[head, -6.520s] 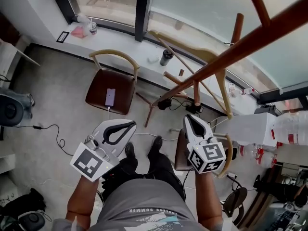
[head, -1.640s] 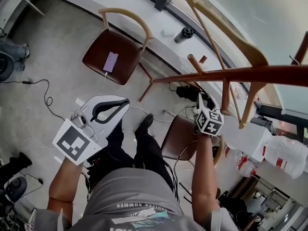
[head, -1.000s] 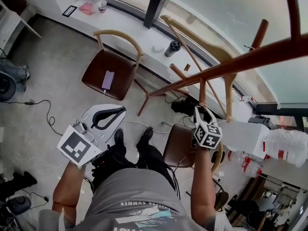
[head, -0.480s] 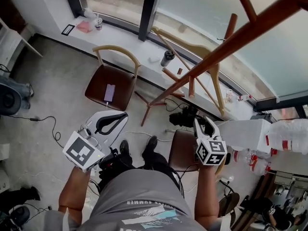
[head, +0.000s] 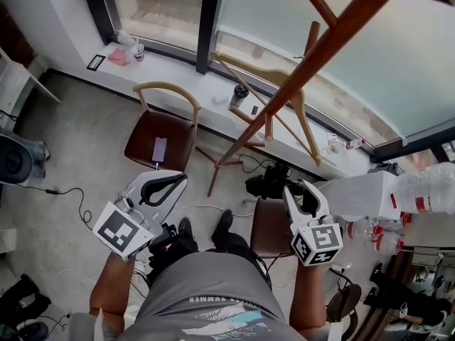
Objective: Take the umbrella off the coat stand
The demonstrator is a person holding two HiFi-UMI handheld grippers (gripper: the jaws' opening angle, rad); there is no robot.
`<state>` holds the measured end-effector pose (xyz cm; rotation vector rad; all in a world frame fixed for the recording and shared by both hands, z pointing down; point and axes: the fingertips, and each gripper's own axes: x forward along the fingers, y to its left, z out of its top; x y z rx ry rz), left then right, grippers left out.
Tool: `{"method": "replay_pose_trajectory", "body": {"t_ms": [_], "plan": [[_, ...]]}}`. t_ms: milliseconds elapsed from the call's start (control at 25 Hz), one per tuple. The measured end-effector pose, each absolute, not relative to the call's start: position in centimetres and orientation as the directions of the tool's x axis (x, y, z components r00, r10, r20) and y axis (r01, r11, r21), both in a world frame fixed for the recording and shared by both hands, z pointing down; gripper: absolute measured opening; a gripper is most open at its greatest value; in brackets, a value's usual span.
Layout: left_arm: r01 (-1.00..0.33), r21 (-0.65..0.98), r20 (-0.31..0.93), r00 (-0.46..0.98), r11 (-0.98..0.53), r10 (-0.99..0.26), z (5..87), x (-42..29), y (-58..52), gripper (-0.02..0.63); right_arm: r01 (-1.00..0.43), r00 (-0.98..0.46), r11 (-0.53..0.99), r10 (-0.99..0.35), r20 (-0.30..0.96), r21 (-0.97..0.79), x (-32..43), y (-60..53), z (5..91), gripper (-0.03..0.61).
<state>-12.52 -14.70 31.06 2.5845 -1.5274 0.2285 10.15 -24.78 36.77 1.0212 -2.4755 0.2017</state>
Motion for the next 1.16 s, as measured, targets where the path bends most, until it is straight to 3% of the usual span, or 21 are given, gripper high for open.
{"method": "replay_pose_trajectory", "body": {"t_ms": [480,1160], "plan": [[-0.876,0.061,0.198,0.481,-0.479,-0.854,30.0,-11.6,-13.0,0.002,-0.628,-0.692,0.770,-0.619,0.371,0.114,8.5,-20.4,29.9,0.160],[-0.876,0.065,0.188,0.482,-0.479,-0.856,29.7,-11.9,-11.6,0.002,-0.616,-0.704,0.781,-0.604,0.374,0.102,7.6,-18.7,28.5,0.160]]}}
